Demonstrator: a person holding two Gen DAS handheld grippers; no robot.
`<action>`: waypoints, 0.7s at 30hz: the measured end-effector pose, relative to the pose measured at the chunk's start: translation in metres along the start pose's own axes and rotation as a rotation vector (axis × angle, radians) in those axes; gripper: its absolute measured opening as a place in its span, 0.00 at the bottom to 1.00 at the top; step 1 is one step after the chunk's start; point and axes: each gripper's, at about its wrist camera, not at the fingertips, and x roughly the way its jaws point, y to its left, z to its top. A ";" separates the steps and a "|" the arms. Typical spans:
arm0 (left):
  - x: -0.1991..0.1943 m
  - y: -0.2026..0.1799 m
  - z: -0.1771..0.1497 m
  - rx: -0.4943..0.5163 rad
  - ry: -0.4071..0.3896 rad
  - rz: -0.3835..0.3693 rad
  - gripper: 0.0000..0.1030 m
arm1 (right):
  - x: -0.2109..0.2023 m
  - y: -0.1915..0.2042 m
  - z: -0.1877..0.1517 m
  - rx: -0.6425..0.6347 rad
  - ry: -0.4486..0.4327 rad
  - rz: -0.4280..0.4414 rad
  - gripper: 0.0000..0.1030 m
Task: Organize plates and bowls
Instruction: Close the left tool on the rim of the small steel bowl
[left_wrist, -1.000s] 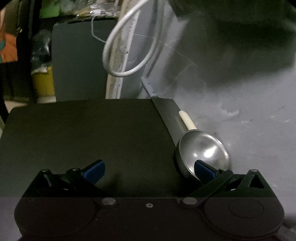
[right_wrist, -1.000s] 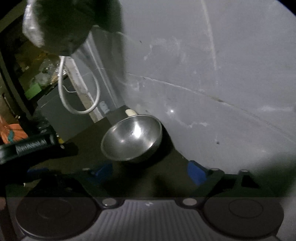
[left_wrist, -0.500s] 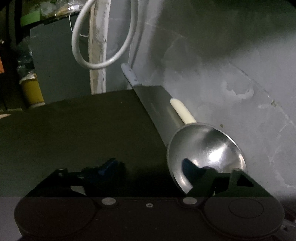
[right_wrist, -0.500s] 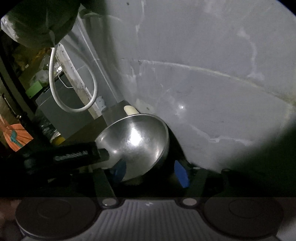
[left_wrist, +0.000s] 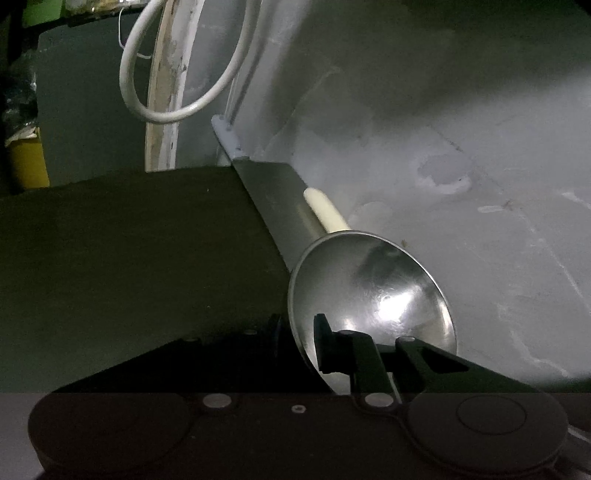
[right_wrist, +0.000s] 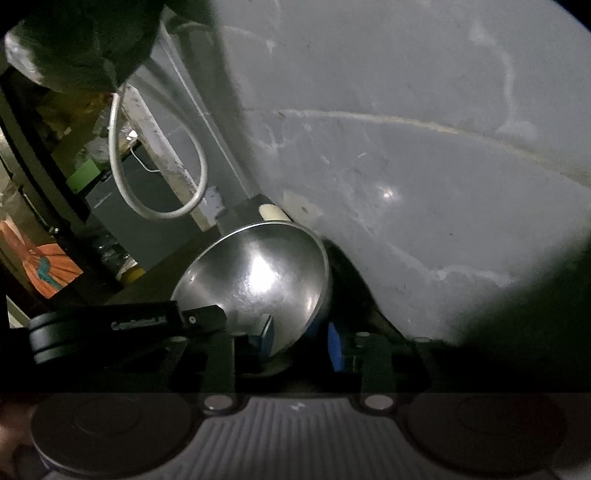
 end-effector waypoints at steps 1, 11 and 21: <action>-0.005 0.000 -0.001 0.006 -0.010 -0.002 0.18 | -0.005 0.002 -0.001 -0.006 -0.010 0.006 0.33; -0.110 0.003 -0.021 0.043 -0.129 -0.038 0.19 | -0.095 0.037 -0.020 -0.074 -0.112 0.086 0.33; -0.223 -0.006 -0.083 0.040 -0.099 -0.024 0.19 | -0.196 0.060 -0.068 -0.101 -0.060 0.166 0.33</action>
